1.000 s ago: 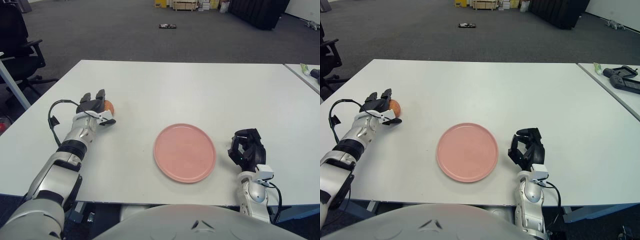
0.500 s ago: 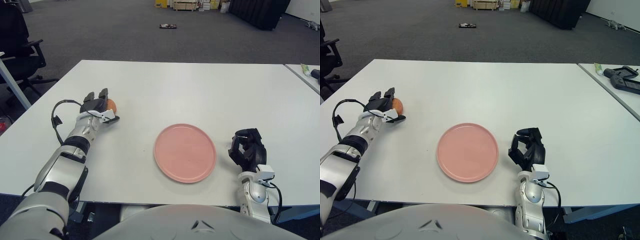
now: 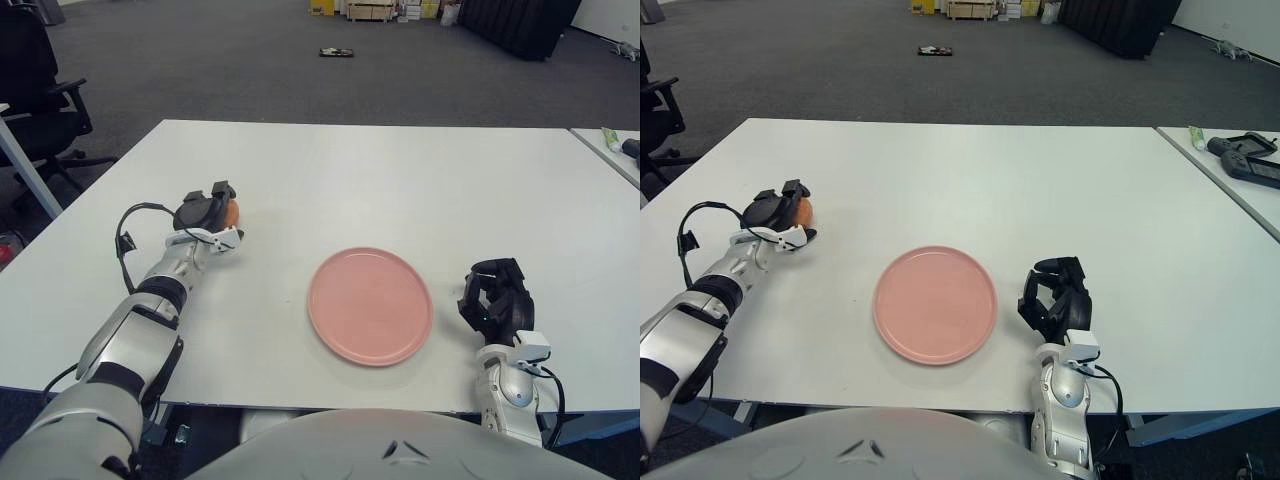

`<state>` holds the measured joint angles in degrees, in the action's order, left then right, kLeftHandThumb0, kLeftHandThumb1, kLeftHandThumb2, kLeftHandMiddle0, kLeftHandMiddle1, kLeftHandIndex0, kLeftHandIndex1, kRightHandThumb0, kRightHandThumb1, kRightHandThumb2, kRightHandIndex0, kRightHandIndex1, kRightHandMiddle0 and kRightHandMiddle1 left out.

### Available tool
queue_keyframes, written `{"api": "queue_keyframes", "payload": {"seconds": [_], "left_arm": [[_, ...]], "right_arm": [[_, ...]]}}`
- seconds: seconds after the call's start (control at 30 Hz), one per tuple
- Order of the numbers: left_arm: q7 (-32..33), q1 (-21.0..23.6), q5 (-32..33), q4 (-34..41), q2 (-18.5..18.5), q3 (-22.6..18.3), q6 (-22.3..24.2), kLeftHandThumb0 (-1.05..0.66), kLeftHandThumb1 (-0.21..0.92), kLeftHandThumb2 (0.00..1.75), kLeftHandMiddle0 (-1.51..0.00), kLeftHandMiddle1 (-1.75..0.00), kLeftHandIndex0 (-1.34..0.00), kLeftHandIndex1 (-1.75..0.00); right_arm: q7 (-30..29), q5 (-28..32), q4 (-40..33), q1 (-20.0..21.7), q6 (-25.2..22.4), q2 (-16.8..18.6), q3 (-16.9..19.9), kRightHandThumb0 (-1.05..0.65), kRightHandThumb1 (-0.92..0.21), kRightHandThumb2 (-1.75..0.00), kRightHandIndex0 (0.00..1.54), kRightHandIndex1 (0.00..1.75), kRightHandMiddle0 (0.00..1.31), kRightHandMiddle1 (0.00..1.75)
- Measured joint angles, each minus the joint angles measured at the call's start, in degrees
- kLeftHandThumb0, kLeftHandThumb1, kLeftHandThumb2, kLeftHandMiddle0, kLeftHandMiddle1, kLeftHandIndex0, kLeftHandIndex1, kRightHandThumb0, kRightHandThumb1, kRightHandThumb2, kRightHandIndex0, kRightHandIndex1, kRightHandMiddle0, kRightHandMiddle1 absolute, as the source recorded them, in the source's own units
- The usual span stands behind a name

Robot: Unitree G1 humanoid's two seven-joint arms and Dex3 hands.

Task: Put the apple into the plate.

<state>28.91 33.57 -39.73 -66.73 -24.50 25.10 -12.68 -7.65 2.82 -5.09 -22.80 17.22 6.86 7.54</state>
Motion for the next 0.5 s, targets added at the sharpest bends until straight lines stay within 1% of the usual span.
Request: {"api": "queue_keyframes", "payload": {"seconds": [0.1, 0.17, 0.3, 0.47, 0.5], "left_arm": [[2.4, 0.0, 0.0, -0.8, 0.2, 0.5, -1.0, -0.5, 0.24, 1.41, -1.19, -1.74, -0.67, -1.75], [3.3, 0.0, 0.0, -1.1, 0.3, 0.7, -1.3, -0.5, 0.25, 1.4, -1.23, -1.75, -0.66, -1.75], [4.6, 0.0, 0.0, -1.5, 0.7, 0.9, -1.6, -0.49, 0.27, 1.37, -1.28, -1.75, -0.64, -1.75], [5.1, 0.0, 0.3, -1.6, 0.9, 1.0, -2.2, -0.48, 0.28, 1.36, -1.29, -1.75, -0.63, -1.75], [5.1, 0.0, 0.4, -1.7, 0.9, 1.0, -2.3, -0.48, 0.3, 1.34, -1.29, -1.75, -0.62, -1.75]], "right_arm": [[0.2, 0.5, 0.0, 0.0, 0.6, 0.0, 0.0, -0.38, -0.68, -0.87, 0.76, 1.75, 0.34, 1.75], [0.4, 0.7, 0.0, 0.0, 1.2, 0.0, 0.0, -0.39, -0.67, -0.88, 0.76, 1.75, 0.35, 1.75], [0.5, 1.0, 0.2, 0.0, 2.1, 0.0, 0.1, -0.39, -0.65, -0.9, 0.78, 1.75, 0.36, 1.75], [0.8, 1.2, 0.5, 0.2, 2.7, 0.0, 0.2, -0.39, -0.64, -0.91, 0.79, 1.75, 0.37, 1.75], [0.8, 1.2, 0.6, 0.2, 2.8, 0.0, 0.3, -0.39, -0.64, -0.92, 0.8, 1.75, 0.37, 1.75]]}}
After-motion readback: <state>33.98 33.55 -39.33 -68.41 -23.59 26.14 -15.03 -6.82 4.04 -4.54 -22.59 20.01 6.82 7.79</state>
